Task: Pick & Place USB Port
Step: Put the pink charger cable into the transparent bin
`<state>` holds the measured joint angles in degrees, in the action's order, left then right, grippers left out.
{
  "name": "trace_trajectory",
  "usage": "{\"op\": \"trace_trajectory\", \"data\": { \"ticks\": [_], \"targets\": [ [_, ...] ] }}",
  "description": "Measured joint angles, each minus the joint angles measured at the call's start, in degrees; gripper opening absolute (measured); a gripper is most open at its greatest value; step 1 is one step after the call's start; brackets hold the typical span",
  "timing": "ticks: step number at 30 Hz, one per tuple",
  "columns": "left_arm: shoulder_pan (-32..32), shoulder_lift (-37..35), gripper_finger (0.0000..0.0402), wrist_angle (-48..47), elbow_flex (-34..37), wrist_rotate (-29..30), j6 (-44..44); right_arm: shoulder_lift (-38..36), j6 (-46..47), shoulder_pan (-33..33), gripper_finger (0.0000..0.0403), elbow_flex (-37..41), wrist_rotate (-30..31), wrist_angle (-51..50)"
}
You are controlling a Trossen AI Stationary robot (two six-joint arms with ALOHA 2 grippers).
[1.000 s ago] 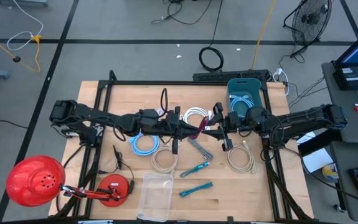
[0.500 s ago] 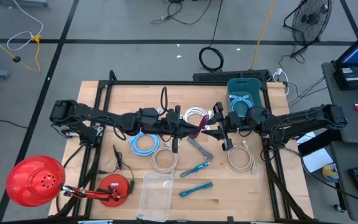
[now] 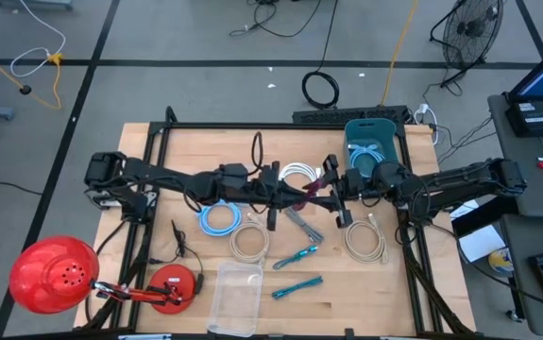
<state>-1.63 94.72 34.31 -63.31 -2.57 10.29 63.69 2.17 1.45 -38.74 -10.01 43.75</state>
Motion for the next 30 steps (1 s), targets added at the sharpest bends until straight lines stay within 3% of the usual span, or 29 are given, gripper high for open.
{"op": "trace_trajectory", "data": {
  "ticks": [30],
  "targets": [
    [-0.8, -2.2, 0.0010, -1.5, 0.0, 0.6, -1.1, 0.0, 0.1, 0.0, 0.0118, 0.0, -0.3, 0.1]
  ]
}}
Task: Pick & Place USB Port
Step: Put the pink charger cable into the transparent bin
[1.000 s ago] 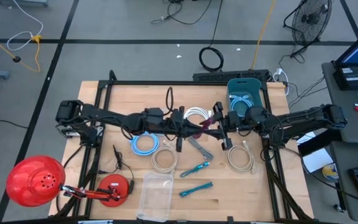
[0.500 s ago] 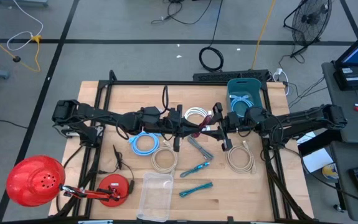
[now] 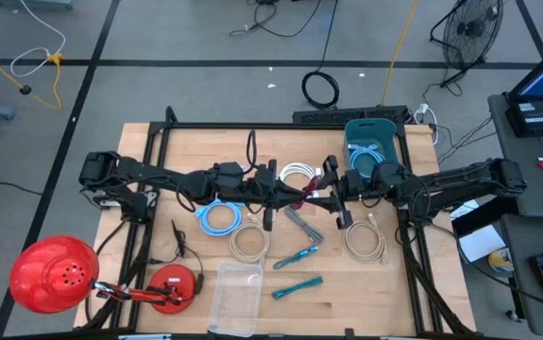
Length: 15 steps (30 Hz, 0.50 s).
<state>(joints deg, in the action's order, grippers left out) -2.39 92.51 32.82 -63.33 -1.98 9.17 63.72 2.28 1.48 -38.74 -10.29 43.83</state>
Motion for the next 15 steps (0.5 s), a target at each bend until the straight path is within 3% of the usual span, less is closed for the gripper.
{"op": "trace_trajectory", "data": {
  "ticks": [15],
  "targets": [
    [0.0, 0.0, 0.0010, -0.1, 0.0, -0.5, 0.4, 0.0, -0.4, 0.0, 0.0032, 0.0, 1.4, -0.4]
  ]
}}
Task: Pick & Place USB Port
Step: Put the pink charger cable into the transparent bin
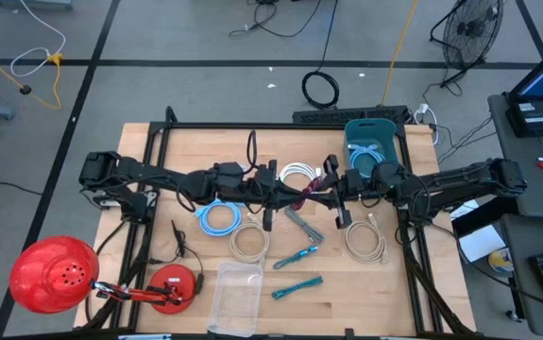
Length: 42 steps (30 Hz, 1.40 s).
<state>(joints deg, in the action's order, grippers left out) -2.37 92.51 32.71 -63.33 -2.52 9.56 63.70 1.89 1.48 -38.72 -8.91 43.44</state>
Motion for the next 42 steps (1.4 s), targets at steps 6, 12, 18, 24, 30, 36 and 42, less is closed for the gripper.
{"op": "trace_trajectory", "data": {
  "ticks": [6, 12, 18, 24, 30, 36, 42],
  "targets": [
    [0.0, 0.0, 0.0019, -0.1, 0.0, 0.0, 0.8, 0.0, -0.2, 0.0, 0.0028, 0.0, 0.1, -0.2],
    [0.0, -0.3, 0.0094, -5.9, -0.1, -0.4, 3.1, 0.0, -0.1, 0.0, 0.0026, 0.0, 0.0, -0.9],
    [-0.8, -4.2, 0.0136, -19.9, -0.1, 3.0, 3.5, 0.0, -0.3, 0.0, 0.0024, 0.1, 0.1, -2.1],
    [-3.0, -10.0, 0.0137, -30.7, -0.1, 14.1, 4.3, -0.1, -0.6, 0.0, 0.0023, 0.1, -0.2, -1.2],
    [-7.0, -18.0, 0.0131, -45.7, 0.0, 30.3, 6.6, -0.1, -0.6, 0.1, 0.0023, -0.4, -0.3, -2.7],
    [-11.7, -23.8, 0.0131, -63.8, 0.0, 40.4, 16.8, 3.1, -0.2, 2.0, 0.0023, -4.0, -0.3, -7.6],
    [-17.5, -25.0, 0.0131, -80.5, 0.0, 49.1, 31.2, 13.5, -1.5, 5.3, 0.0023, -13.2, -0.4, -11.3]
  ]
}}
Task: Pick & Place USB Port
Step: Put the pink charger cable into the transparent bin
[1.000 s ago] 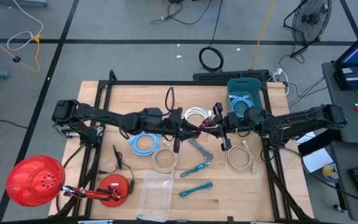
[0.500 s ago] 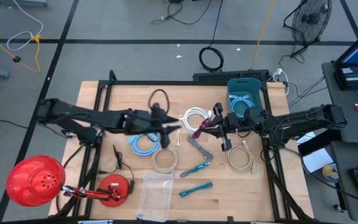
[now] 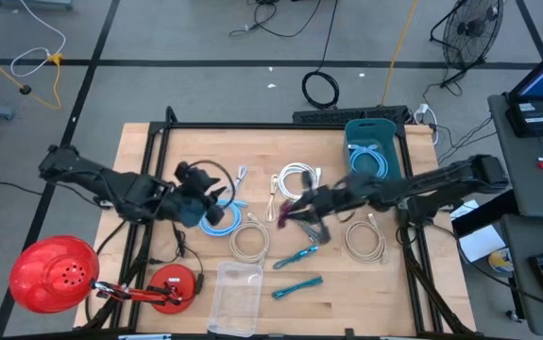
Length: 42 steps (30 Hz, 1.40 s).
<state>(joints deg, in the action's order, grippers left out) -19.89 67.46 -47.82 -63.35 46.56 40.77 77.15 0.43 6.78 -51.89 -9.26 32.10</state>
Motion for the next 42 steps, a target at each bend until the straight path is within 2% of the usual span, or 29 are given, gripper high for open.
{"op": "trace_trajectory", "data": {
  "ticks": [3, 7, 12, 18, 22, 25, 28, 32, 42],
  "targets": [
    [-2.8, 0.0, 0.0131, -3.0, 0.7, 2.3, 5.0, 6.8, -1.5, 1.3, 0.0023, -6.2, 0.0, -5.0],
    [-5.9, 0.1, 0.0131, -4.0, 2.2, 2.8, 7.4, 14.3, -4.0, 2.0, 0.0023, -14.9, 0.0, -14.7],
    [-8.7, 0.0, 0.0131, -6.8, 3.1, 3.1, 10.9, 20.1, -10.4, 2.0, 0.0023, -22.5, -0.1, -26.6],
    [-10.9, 0.0, 0.0131, -7.6, 5.7, 3.4, 12.3, 21.2, -19.1, 2.6, 0.0022, -23.5, -7.2, -27.2],
    [-11.3, -0.1, 0.0131, -8.4, 8.3, 7.4, 14.7, 21.1, -24.8, 3.8, 0.0019, -23.5, -11.8, -26.8],
    [-11.2, -0.5, 0.0131, -9.8, 10.0, 10.7, 18.0, 21.1, -29.1, 5.5, 0.0016, -23.5, -11.3, -26.8],
    [-10.5, -0.6, 0.0131, -10.1, 11.3, 13.2, 20.0, 21.1, -32.6, 7.3, 0.0015, -23.5, -7.4, -28.2],
    [-9.3, -1.4, 0.0131, -11.4, 11.3, 13.2, 20.5, 21.1, -37.2, 8.4, 0.0014, -24.3, -4.1, -32.0],
    [-9.3, -1.7, 0.0131, -12.6, 11.3, 13.0, 23.5, 23.5, -41.0, 10.5, 0.0012, -36.7, -4.1, -47.6]
  ]
}}
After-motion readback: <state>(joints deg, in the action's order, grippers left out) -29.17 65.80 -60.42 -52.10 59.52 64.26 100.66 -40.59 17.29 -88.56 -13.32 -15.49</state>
